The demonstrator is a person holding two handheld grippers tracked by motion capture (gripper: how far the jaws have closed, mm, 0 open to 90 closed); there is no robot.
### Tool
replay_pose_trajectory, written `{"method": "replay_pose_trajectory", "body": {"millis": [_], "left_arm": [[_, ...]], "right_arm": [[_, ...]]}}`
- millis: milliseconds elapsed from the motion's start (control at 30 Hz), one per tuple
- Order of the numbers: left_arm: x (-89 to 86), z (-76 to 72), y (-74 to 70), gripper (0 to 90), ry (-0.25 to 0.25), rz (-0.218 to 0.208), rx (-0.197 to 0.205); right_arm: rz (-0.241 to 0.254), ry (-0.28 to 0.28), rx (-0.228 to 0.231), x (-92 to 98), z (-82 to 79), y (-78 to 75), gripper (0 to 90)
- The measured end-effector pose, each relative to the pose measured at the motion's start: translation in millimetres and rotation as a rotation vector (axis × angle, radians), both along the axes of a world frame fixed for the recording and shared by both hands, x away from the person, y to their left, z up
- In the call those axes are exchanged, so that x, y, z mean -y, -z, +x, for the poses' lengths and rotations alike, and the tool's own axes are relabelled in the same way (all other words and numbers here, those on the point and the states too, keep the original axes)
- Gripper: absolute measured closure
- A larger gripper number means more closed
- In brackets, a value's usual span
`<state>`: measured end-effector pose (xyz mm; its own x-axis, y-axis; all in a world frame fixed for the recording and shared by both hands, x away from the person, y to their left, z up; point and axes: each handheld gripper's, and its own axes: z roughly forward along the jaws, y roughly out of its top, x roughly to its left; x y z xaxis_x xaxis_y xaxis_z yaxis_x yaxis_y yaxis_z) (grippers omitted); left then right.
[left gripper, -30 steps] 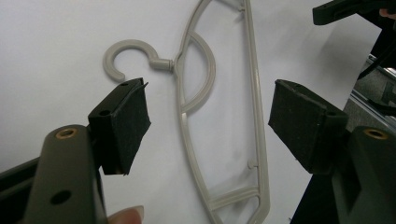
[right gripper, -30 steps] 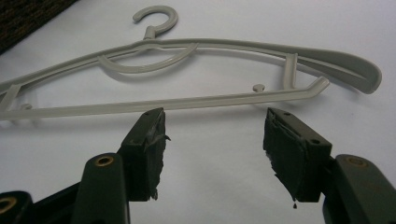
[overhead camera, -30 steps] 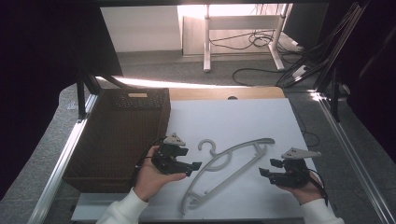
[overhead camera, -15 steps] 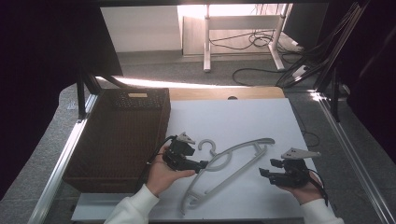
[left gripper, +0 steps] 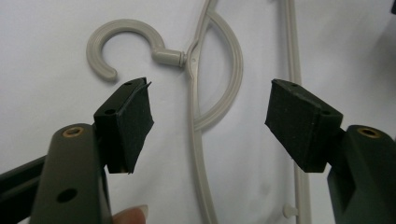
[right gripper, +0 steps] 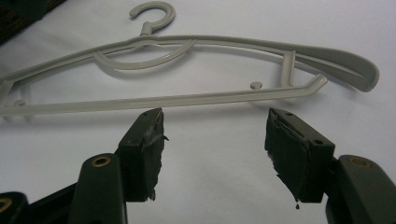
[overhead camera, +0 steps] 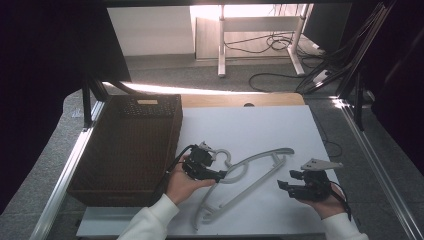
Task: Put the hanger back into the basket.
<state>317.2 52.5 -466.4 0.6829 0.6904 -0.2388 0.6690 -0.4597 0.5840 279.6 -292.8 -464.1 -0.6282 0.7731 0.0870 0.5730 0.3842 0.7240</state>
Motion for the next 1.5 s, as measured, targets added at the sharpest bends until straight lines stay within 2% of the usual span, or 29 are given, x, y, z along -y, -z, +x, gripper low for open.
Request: {"method": "replay_pose_trajectory", "body": {"millis": [133, 167, 233, 333, 500, 600, 667, 833, 1033, 1300, 1367, 1500], "left_arm": [[7.1, 2.8, 4.3, 32.1, -0.002, 0.009, -0.002], [11.9, 3.9, 5.7, 32.1, 0.005, 0.03, -0.001], [13.7, 4.4, 6.4, 32.2, 0.008, 0.032, -0.004], [20.9, 7.5, 10.8, 33.0, 0.018, 0.045, -0.016], [30.8, 18.8, 25.3, 36.1, 0.007, 0.068, -0.049], [32.2, 23.4, 30.2, 38.9, -0.012, 0.076, -0.053], [32.3, 28.6, 36.1, 40.8, -0.031, 0.095, -0.056], [33.4, 30.8, 41.5, 44.3, -0.031, 0.115, -0.06], [36.0, 31.6, 46.2, 52.5, -0.02, 0.141, -0.059], [39.6, 29.2, 47.2, 59.6, -0.02, 0.174, -0.026], [42.7, 26.2, 47.4, 61.1, -0.015, 0.203, 0.001], [45.0, 23.8, 47.2, 64.7, -0.01, 0.216, 0.017]], "right_arm": [[0.001, 0.001, 0.0, -0.2, 0.0, 0.4, 37.6], [0.0, 0.001, 0.001, -0.4, 0.0, 0.4, 37.6], [-0.001, 0.0, 0.002, -0.4, -0.1, 0.3, 37.6], [-0.002, -0.001, 0.003, -0.4, -0.2, 0.1, 37.5], [0.0, 0.0, 0.005, 0.1, -0.3, -0.2, 37.4], [0.001, 0.001, 0.006, 0.7, -0.1, -0.2, 37.3], [0.0, 0.002, 0.007, 1.1, -0.1, -0.2, 37.4], [0.001, 0.002, 0.007, 1.1, 0.1, 0.1, 37.3], [0.0, 0.002, 0.006, 0.6, 0.1, 0.2, 37.1], [-0.004, 0.007, 0.005, 0.8, 0.5, 0.7, 37.1], [-0.004, 0.009, 0.005, 1.0, 0.7, 0.8, 37.0], [-0.005, 0.013, 0.005, 1.3, 0.8, 0.9, 37.0]]}}
